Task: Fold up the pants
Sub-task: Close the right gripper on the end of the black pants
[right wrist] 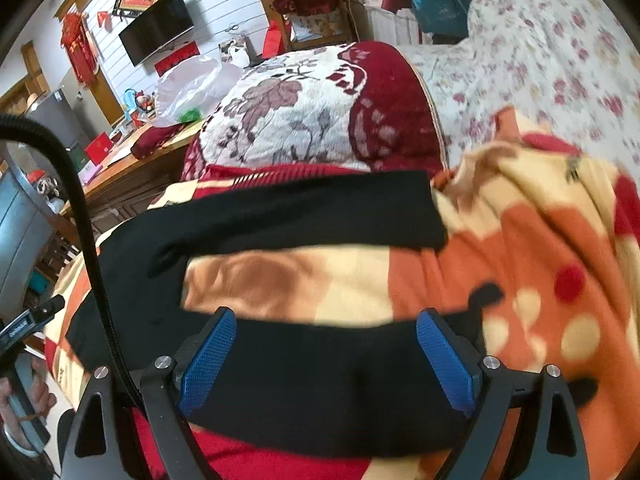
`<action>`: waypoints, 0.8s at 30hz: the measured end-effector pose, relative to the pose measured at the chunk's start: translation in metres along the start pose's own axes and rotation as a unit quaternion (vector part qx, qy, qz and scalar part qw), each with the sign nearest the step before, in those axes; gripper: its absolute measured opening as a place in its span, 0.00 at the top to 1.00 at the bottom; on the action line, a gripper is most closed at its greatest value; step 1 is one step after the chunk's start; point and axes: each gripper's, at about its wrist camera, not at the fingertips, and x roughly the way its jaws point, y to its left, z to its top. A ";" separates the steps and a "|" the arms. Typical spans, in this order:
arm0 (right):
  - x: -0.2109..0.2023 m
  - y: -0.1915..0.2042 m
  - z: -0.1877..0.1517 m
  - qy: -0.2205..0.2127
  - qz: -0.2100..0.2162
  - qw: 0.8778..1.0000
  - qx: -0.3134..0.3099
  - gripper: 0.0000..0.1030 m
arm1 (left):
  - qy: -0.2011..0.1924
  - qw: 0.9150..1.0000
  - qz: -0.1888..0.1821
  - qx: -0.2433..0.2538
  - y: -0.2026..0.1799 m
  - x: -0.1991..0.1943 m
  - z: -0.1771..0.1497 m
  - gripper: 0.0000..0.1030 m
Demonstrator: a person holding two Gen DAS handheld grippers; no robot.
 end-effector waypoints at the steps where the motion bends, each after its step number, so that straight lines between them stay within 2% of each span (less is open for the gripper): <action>1: 0.005 -0.002 0.007 0.001 0.002 1.000 -0.005 0.11 | 0.000 1.000 -0.004 0.012 -0.004 0.004 0.007 0.03; 5: 0.026 -0.015 0.040 0.006 0.004 1.000 -0.026 0.11 | 0.002 0.998 -0.022 0.054 -0.016 0.017 0.032 0.03; 9: 0.047 -0.044 0.067 0.019 0.010 1.000 -0.004 0.11 | 0.004 0.996 -0.018 0.088 -0.021 0.035 0.054 0.03; 15: 0.078 -0.101 0.097 0.032 -0.014 0.997 0.068 0.11 | 0.017 0.995 -0.036 0.094 -0.022 0.063 0.081 0.03; 17: 0.090 -0.118 0.105 0.037 -0.010 0.995 0.092 0.11 | 0.023 0.994 -0.047 0.097 -0.022 0.072 0.088 0.03; 24: 0.124 -0.136 0.125 0.056 0.014 0.992 0.108 0.11 | 0.031 0.991 -0.063 0.115 -0.024 0.089 0.108 0.03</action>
